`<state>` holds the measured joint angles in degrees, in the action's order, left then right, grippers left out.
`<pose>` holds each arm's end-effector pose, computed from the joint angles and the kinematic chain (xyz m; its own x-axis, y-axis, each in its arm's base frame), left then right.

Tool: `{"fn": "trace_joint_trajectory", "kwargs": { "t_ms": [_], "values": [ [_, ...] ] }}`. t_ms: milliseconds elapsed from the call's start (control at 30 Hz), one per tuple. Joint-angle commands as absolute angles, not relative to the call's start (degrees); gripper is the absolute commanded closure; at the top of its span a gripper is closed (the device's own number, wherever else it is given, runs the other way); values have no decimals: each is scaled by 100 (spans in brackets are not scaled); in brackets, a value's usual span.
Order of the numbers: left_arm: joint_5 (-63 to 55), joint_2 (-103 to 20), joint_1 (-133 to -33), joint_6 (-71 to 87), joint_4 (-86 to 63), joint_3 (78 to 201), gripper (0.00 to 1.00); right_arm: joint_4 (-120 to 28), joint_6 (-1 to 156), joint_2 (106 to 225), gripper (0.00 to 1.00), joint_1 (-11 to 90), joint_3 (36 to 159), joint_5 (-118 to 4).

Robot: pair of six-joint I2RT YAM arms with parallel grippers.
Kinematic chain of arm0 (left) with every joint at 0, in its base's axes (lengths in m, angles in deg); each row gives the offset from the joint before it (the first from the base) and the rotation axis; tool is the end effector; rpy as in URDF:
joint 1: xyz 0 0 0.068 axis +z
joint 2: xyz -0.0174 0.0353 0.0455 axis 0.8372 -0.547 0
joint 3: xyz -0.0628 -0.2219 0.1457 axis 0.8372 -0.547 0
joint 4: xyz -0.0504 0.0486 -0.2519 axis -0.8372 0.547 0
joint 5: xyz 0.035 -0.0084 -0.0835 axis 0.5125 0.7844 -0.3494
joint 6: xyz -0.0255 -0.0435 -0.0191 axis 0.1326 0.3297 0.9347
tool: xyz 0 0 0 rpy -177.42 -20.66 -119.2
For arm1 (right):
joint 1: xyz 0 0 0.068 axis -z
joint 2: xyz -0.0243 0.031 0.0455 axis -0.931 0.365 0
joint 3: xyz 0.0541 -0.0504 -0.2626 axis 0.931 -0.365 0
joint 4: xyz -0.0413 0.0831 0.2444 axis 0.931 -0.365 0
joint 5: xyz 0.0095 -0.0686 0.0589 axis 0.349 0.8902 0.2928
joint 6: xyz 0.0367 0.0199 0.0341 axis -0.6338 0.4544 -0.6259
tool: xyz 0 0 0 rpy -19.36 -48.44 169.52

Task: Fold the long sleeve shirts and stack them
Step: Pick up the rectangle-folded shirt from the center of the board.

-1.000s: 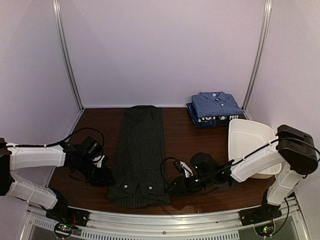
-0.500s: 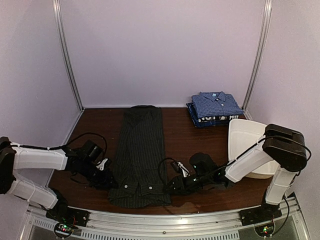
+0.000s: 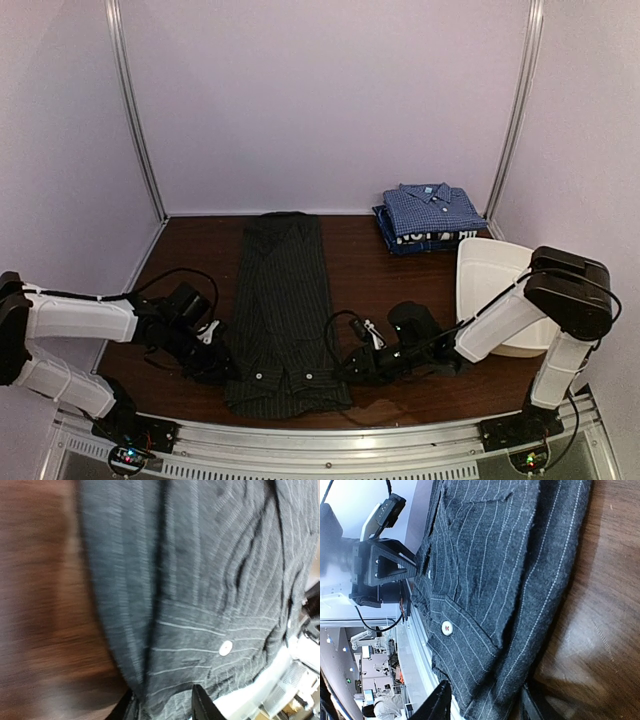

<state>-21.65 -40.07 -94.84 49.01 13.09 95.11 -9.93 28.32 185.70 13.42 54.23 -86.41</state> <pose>0.1467 -0.1342 0.1344 -0.9852 -0.1408 0.0982 -0.1716 0.8271 -0.5353 0.1533 0.2581 0.1058 -0.9585 -0.2228 -0.1778 -0.2574 0.4087 0.8756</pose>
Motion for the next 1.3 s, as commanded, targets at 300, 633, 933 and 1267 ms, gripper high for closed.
{"fn": "trace_joint_trajectory", "kwargs": {
  "t_ms": [300,633,933,1267],
  "values": [
    [-1799,-3616,-9491,5345,1117,9189,53,-773,2546,18727,53,1175,5282,-8819],
    [-2415,-3924,-9489,5413,566,8950,72,-649,2527,18910,59,1176,5466,-8946],
    [-2767,-3811,-9490,5386,474,9075,97,-623,2562,18954,80,1215,5688,-9108],
    [-3158,-3496,-9334,5659,473,9280,100,-428,2314,18685,98,1343,5763,-9357]
  ]
}}
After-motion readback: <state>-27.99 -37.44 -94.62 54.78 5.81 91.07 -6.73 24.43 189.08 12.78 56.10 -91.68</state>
